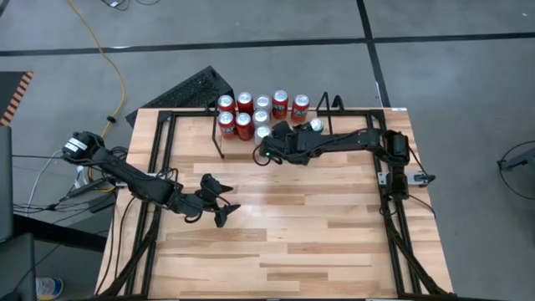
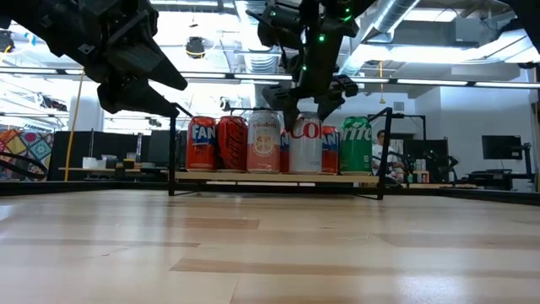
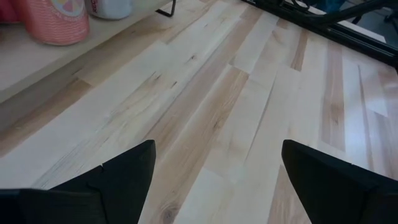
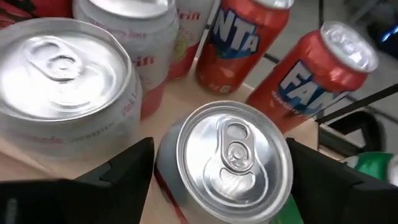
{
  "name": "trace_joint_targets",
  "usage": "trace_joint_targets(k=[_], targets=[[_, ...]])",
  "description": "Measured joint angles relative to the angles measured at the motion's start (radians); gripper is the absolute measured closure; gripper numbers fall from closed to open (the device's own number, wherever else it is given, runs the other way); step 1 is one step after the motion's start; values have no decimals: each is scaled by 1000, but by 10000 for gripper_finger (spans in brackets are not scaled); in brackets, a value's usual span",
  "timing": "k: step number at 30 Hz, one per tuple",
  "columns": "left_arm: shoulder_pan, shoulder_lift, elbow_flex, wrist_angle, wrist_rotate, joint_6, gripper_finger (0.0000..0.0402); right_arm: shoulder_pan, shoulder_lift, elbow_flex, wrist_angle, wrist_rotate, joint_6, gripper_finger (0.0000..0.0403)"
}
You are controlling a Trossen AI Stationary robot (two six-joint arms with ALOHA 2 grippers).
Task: Place canned beverage on shelf
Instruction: Put the red silver soda can on the shelf
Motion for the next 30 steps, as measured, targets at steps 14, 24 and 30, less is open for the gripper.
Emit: trace_joint_targets(k=[14, 24, 30], targets=[[0, 0, 0, -26, -2, -6, 68, 78, -175, 0, 1, 3, -355, 78], [0, 0, 0, -40, 29, -11, 68, -5, -366, -134, -25, -502, -1110, 90], [0, 0, 0, -51, 9, -8, 68, -140, -376, -174, 19, -628, -1209, 90]])
